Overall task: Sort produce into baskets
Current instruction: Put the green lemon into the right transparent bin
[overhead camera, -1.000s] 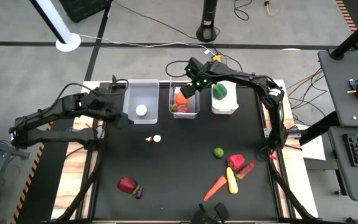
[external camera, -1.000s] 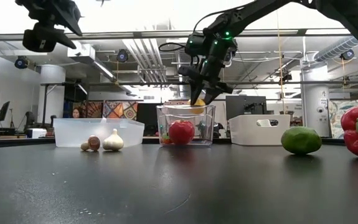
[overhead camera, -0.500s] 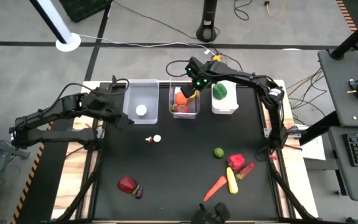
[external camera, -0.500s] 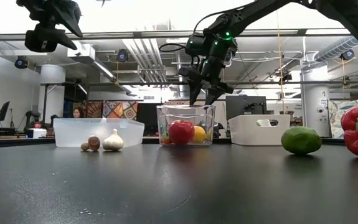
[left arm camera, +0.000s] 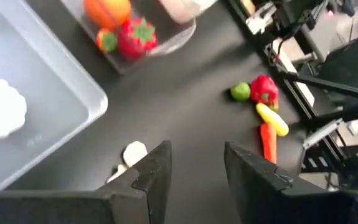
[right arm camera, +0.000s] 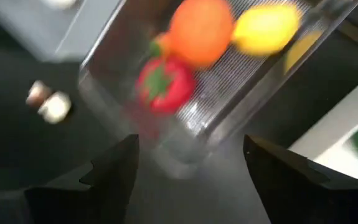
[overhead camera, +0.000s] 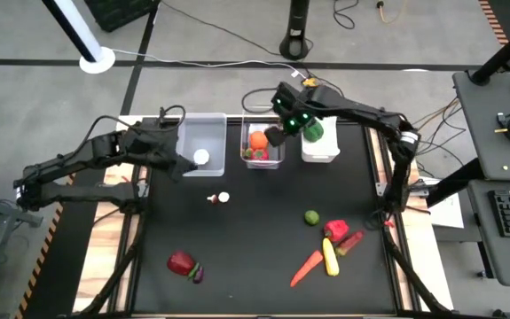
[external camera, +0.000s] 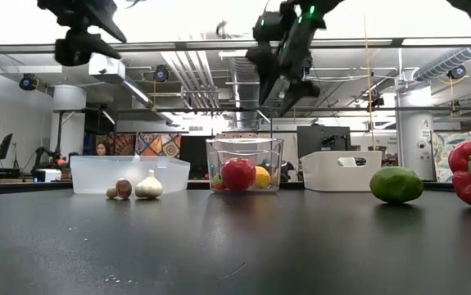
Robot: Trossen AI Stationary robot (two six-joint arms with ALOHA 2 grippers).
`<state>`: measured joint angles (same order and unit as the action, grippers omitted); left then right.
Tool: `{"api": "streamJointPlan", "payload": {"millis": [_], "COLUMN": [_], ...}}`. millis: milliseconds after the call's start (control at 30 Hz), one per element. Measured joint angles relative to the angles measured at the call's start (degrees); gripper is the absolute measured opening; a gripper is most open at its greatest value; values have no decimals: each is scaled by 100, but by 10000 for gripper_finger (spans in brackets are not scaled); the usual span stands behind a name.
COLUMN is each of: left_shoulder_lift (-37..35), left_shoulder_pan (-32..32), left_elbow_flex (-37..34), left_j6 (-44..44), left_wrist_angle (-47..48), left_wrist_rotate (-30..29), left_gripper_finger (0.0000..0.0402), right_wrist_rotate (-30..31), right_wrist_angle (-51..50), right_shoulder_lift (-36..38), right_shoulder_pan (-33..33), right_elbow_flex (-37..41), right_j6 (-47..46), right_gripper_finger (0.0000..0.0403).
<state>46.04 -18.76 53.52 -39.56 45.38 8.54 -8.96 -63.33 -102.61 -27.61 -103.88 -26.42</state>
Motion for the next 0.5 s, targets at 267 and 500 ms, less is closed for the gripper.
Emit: {"api": "streamJointPlan", "payload": {"millis": [267, 500], "left_shoulder_lift": [612, 1106], "left_shoulder_pan": [-2, -2], "left_elbow_flex": [-2, 81], "left_j6": [585, 931], "left_wrist_angle": [-770, -1248], "left_wrist_rotate": [-49, -50], "left_gripper_finger": [131, 131], "right_wrist_rotate": [-8, 43], "right_wrist_angle": [-1034, -1333], "right_shoulder_lift": [731, 995], "right_shoulder_pan": [1167, 2249], "right_elbow_flex": [11, 284], "right_j6": [-854, -1913], "right_gripper_finger": [264, 280]}}
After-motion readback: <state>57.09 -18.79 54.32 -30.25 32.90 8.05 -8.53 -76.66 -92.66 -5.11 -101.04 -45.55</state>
